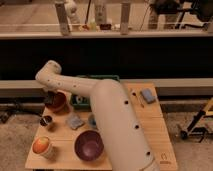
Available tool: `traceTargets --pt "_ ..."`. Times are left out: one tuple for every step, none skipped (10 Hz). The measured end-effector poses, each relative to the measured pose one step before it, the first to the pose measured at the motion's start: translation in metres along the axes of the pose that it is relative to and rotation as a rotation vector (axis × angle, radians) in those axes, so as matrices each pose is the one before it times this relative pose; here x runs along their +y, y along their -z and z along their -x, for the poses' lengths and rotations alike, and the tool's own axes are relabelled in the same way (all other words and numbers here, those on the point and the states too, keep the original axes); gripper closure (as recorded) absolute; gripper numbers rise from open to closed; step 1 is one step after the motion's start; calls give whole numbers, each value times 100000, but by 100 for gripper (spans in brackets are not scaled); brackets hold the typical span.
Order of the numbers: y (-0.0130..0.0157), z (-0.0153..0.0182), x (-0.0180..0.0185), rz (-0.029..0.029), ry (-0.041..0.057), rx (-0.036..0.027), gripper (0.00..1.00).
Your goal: Wipe red bowl with eraser
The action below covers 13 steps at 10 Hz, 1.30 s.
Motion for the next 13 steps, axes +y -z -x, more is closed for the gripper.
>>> traceTargets --pt "426 25 606 789 -2558 -431 100" --pt "608 -134 1230 1114 -3165 -361 100" --pt "806 -307 1800 1131 -3482 -325 100" --pt "874 -438 2045 971 -3114 -290 100" --pt "952 -596 2519 1156 -3739 -429 100" --pt "725 -560 1785 848 -2683 -172 100" --pt "758 -436 1990 1413 -3708 -665 100" --pt "509 -308 1053 967 -3114 -314 100" --pt "371 -137 704 1152 -3448 -471 100" --pt "261 73 140 850 -1732 -570 100" --pt "-16 29 -16 61 63 -23 100" --pt "-3 50 -79 -49 102 -33 100" --pt "-4 0 -16 -11 9 8 100"
